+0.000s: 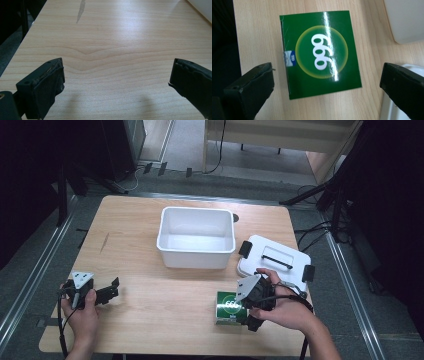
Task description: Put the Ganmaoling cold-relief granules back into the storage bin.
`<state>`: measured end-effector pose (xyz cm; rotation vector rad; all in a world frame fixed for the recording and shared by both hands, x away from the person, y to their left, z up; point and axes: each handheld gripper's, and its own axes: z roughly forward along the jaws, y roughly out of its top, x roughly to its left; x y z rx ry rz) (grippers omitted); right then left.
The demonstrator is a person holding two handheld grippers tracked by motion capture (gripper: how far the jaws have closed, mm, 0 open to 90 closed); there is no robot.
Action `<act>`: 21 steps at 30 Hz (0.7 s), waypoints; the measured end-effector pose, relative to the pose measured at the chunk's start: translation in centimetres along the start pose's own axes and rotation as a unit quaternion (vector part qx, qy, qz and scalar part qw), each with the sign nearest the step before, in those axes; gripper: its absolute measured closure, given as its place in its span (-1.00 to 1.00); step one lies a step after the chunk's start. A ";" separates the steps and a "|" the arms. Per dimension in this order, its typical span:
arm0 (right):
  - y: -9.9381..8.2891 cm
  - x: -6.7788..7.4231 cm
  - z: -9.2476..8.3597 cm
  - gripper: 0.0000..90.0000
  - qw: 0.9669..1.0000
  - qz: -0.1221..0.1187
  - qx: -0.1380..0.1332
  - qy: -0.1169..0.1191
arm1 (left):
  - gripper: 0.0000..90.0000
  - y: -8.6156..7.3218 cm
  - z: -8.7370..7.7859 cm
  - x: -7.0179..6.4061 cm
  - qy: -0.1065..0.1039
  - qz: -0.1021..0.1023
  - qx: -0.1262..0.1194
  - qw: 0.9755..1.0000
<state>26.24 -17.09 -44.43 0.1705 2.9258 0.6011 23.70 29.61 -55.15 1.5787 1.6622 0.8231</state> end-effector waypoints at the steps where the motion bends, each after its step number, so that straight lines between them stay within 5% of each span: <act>1: 0.1 0.0 0.2 -1.00 1.000 -0.001 0.000 0.002 | -1.00 0.0 0.0 0.0 0.000 -0.001 0.000 1.000; 15: 1.6 -0.4 3.4 -0.96 0.998 -0.023 0.032 0.039 | -1.00 0.0 0.0 0.0 -0.002 -0.003 -0.002 1.000; 21: 1.6 -0.6 4.7 -0.79 0.998 -0.027 0.045 0.043 | -1.00 0.0 -0.1 0.0 -0.001 -0.002 -0.003 1.000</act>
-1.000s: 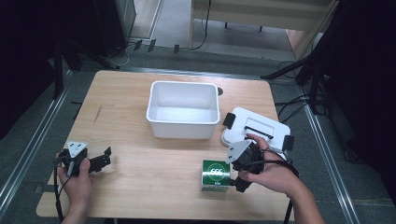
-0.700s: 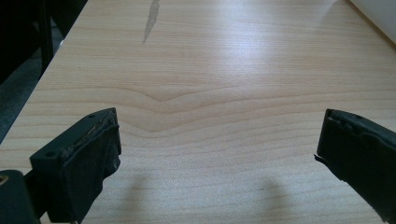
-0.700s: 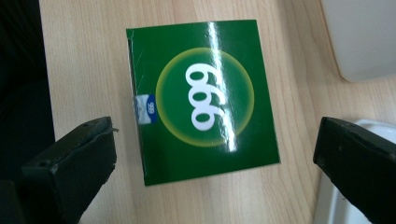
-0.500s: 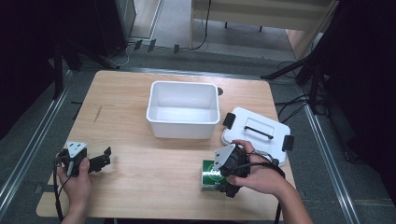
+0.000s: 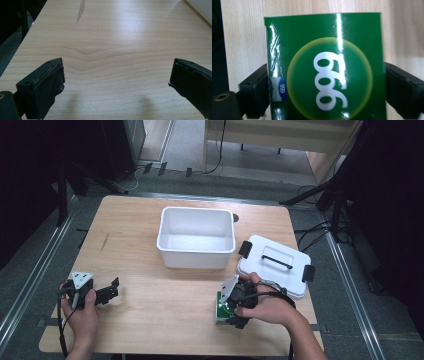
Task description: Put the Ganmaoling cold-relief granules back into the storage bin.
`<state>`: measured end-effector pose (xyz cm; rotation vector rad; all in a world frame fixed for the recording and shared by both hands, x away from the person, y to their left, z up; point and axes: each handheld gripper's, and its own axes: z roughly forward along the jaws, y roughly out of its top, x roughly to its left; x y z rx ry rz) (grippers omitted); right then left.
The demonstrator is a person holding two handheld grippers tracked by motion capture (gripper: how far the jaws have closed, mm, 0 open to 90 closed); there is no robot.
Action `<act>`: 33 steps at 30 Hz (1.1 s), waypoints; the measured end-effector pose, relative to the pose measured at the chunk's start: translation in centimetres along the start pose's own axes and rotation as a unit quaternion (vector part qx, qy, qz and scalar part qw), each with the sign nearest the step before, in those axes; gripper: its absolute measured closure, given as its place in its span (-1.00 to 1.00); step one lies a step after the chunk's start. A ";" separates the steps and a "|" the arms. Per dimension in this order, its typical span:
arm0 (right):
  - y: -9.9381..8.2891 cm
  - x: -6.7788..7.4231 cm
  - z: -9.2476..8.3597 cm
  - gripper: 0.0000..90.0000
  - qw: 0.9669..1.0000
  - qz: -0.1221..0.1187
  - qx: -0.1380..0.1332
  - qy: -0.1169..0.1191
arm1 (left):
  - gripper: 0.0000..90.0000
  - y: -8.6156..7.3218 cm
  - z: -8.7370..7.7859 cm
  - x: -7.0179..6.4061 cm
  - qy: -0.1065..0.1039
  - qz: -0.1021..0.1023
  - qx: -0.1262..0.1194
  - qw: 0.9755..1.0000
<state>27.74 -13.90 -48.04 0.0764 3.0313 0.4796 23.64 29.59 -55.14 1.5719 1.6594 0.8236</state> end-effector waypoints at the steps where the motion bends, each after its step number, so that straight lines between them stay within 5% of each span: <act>1: 0.0 0.0 0.2 -0.73 1.000 -0.007 0.003 0.007 | -1.00 0.0 0.0 0.0 0.000 0.000 0.000 1.000; 13: 0.3 -1.2 -1.3 -0.65 1.000 -0.022 0.007 -0.003 | -1.00 0.0 0.0 -0.1 0.001 0.005 0.002 1.000; 33: 3.1 -3.9 -8.9 -0.65 0.999 -0.023 -0.014 -0.042 | -1.00 0.0 0.1 0.3 -0.011 -0.006 0.003 1.000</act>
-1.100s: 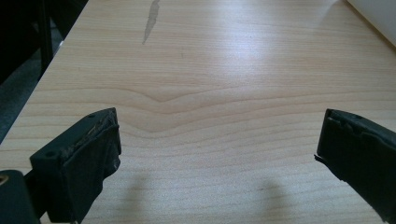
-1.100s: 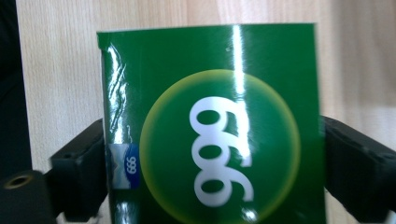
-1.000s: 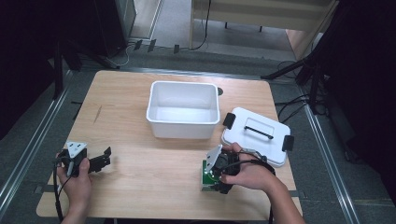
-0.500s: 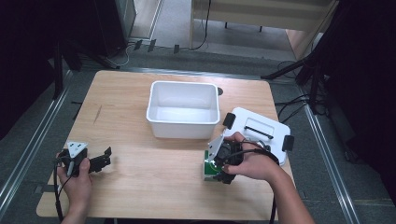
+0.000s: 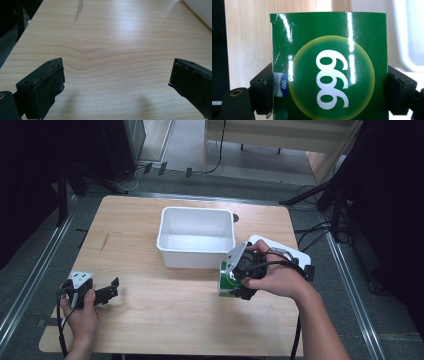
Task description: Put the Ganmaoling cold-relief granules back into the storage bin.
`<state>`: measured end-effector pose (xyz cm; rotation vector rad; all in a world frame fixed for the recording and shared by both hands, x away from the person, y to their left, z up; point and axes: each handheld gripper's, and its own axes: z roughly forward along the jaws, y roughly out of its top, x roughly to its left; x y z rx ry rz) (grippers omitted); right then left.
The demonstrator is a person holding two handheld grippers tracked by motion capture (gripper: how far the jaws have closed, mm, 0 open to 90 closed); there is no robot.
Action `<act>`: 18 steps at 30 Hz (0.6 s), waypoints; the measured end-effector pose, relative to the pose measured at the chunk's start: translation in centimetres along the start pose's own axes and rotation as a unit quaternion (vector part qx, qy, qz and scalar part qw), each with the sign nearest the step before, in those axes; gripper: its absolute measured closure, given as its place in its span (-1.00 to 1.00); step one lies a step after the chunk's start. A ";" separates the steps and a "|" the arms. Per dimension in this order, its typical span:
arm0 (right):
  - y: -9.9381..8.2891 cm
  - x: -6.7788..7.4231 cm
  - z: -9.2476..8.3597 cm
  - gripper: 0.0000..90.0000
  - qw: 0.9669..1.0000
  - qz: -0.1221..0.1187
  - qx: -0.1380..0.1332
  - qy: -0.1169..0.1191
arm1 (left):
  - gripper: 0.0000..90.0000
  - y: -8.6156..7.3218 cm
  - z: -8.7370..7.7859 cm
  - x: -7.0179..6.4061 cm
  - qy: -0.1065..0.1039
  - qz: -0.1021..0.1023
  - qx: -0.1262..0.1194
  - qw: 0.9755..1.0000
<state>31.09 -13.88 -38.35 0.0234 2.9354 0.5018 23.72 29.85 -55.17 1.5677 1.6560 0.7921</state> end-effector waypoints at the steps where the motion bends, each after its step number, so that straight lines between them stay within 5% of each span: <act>1: 0.0 0.0 0.0 -0.65 1.000 0.000 0.000 0.000 | -1.00 0.0 0.0 0.0 0.000 0.000 0.000 1.000; 8: 1.3 -1.6 -3.0 -0.65 1.000 -0.007 -0.009 -0.023 | -1.00 0.0 0.0 0.0 -0.001 0.000 0.000 1.000; 18: 2.7 -4.3 -4.2 -0.65 0.999 -0.012 -0.011 -0.039 | -1.00 0.0 0.0 0.0 -0.002 -0.001 0.000 1.000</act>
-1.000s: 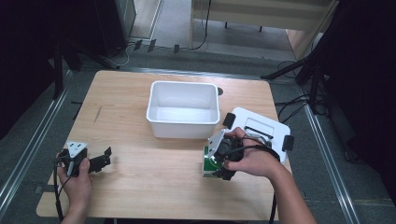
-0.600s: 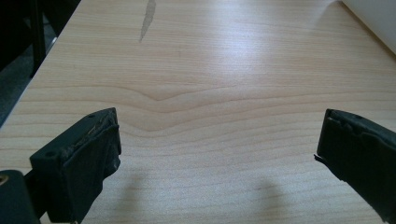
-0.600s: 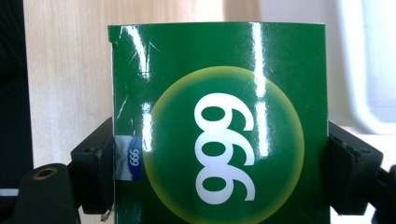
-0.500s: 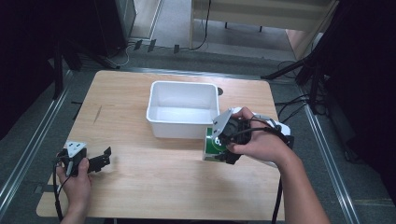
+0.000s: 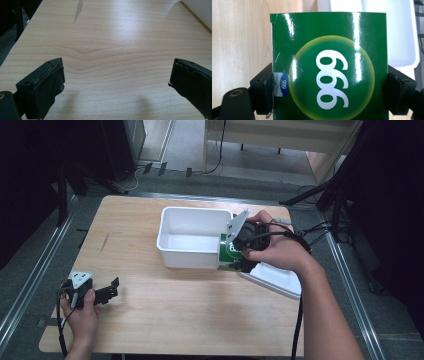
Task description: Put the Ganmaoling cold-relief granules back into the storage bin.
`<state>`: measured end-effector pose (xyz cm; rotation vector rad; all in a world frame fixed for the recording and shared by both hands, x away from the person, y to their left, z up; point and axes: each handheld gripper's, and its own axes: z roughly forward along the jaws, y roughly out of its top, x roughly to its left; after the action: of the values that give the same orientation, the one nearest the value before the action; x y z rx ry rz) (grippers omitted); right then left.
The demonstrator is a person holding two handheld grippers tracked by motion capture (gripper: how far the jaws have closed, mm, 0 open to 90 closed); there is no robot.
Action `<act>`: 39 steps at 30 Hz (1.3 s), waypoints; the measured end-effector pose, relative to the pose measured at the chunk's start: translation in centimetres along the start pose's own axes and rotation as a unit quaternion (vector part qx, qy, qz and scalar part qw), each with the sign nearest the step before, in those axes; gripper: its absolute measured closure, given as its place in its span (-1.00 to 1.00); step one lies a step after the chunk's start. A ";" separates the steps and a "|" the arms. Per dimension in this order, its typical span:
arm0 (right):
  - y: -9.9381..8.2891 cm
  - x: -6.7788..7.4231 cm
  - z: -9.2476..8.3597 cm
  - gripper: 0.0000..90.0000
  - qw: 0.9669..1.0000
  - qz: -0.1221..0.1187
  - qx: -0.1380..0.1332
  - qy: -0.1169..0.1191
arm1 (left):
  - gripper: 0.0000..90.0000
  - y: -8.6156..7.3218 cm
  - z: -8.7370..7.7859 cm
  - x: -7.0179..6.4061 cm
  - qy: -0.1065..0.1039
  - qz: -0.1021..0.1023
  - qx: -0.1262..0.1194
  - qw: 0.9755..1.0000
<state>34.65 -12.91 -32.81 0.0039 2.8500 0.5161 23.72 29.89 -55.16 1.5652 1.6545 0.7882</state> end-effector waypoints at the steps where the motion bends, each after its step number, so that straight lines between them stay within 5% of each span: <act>1: 0.3 -0.6 0.0 -0.65 1.000 0.000 0.000 -0.002 | -1.00 0.0 0.0 0.0 -0.001 -0.002 0.000 1.000; 21: 1.8 -6.8 1.1 -0.65 1.000 0.017 0.003 -0.015 | -1.00 0.0 -0.1 0.1 -0.008 0.001 0.000 1.000; 39: 2.6 -9.4 5.1 -0.65 1.000 -0.002 0.009 -0.024 | -1.00 0.0 -0.1 0.1 -0.011 -0.004 -0.006 1.000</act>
<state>44.84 -9.13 -34.27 0.0150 2.8067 0.4835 23.63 29.99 -55.17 1.5533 1.6368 0.7737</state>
